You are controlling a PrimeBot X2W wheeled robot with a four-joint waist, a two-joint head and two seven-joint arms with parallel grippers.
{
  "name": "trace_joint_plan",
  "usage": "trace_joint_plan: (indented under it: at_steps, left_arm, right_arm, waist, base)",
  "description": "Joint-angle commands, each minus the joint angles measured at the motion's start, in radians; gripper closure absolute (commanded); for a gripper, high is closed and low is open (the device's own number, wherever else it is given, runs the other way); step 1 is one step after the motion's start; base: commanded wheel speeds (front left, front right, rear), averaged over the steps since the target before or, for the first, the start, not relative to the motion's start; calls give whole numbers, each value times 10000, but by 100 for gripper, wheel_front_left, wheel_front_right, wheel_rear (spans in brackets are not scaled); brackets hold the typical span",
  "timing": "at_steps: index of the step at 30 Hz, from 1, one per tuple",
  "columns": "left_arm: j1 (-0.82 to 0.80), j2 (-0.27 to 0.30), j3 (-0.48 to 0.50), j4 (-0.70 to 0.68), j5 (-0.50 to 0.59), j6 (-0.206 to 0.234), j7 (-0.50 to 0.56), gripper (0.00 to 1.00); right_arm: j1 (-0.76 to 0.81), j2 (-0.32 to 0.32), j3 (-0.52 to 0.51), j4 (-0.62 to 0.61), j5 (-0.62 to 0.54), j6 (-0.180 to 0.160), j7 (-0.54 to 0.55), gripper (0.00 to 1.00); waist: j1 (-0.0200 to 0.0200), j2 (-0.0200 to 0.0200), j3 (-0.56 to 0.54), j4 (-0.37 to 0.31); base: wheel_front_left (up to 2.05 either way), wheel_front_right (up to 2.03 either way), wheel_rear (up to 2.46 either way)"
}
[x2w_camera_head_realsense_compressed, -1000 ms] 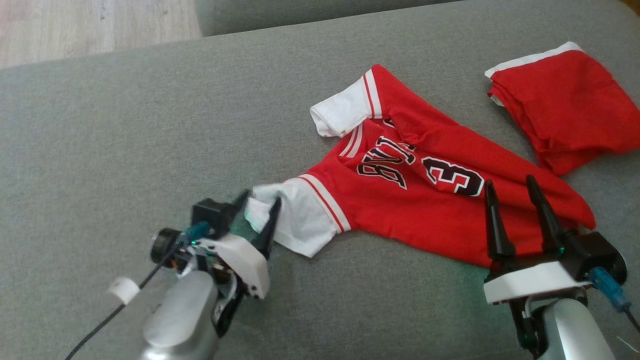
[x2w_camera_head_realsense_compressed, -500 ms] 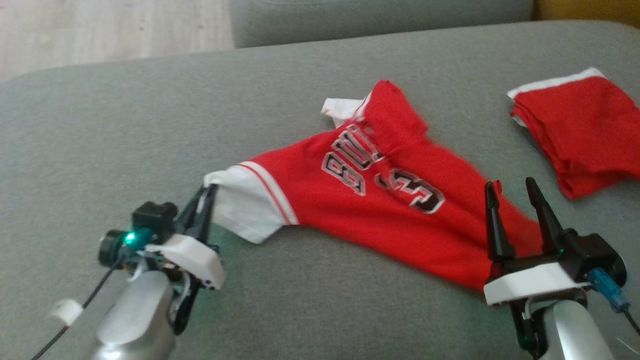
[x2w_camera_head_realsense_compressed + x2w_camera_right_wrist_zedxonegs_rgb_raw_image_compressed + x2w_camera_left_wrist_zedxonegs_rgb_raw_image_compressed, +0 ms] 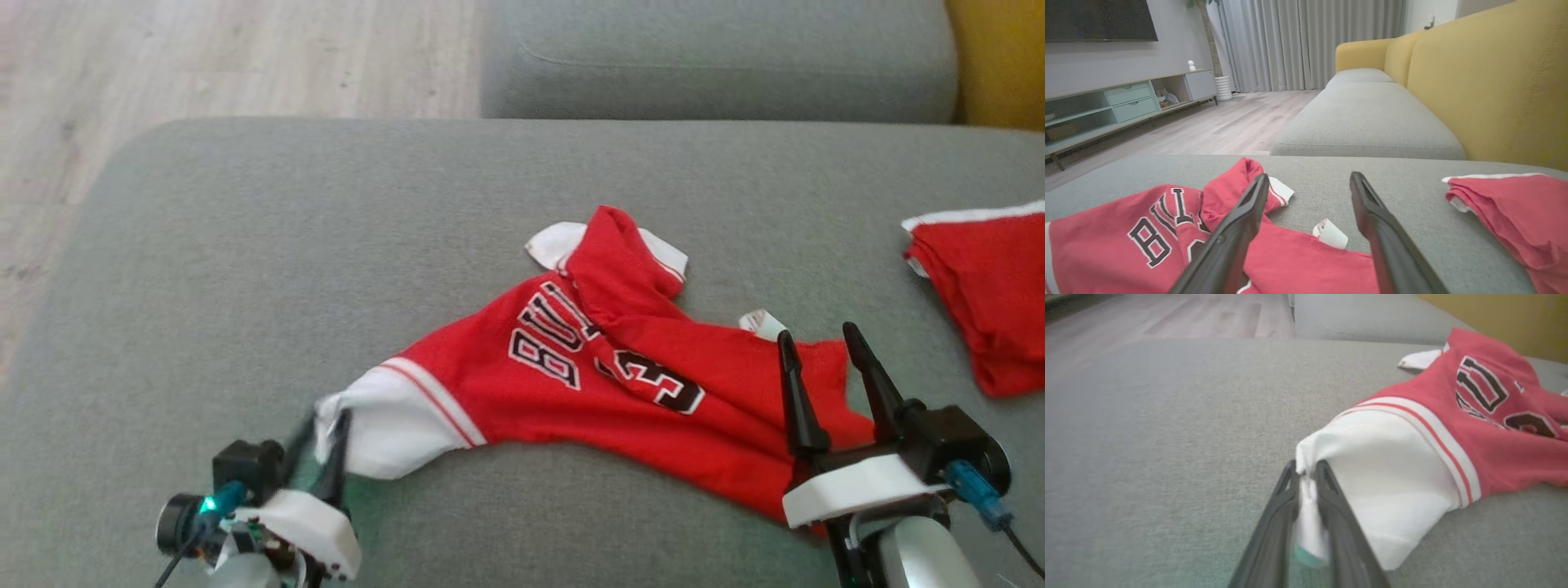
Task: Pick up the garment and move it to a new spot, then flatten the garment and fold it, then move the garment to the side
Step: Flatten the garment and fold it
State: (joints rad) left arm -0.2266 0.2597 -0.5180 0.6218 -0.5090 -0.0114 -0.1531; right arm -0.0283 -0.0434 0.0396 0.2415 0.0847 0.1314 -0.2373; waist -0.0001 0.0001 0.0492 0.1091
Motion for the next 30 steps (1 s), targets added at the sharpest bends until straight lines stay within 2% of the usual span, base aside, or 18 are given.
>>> trace_joint_plan:
  at_steps: [1,7,10,14,23,30]
  left_arm:
    - [-430,169,465,-542,-3,277,-303,0]
    - [-251,-108,971,-1994,280,1134,-1001,0]
    - [-24,-306,1193,-2691,446,1337,-1070,0]
    - [359,-487,1242,-3242,749,1253,-1082,0]
    - [502,-857,1280,-3225,1111,921,-1085,0]
    - [334,-1041,1341,-3026,1318,693,-1085,0]
  right_arm:
    - [-238,-68,235,-294,-110,-7,15,0]
    - [-310,-68,285,-440,-227,-7,68,0]
    - [-392,-68,397,-463,-438,-7,198,0]
    - [-673,-68,225,-156,-942,-7,742,0]
    - [-1608,-68,-2046,1633,-2119,-7,2538,0]
    - [-2200,-68,-2983,2681,-2575,-7,3081,0]
  waist:
    - [1,-1,-109,180]
    - [1,-1,-131,460]
    - [1,-1,-48,650]
    - [1,-1,84,880]
    - [1,-1,547,1208]
    - [1,-1,772,1268]
  base:
    - [0,0,0]
    - [0,0,0]
    - [0,0,0]
    - [0,0,0]
    - [0,0,0]
    - [0,0,0]
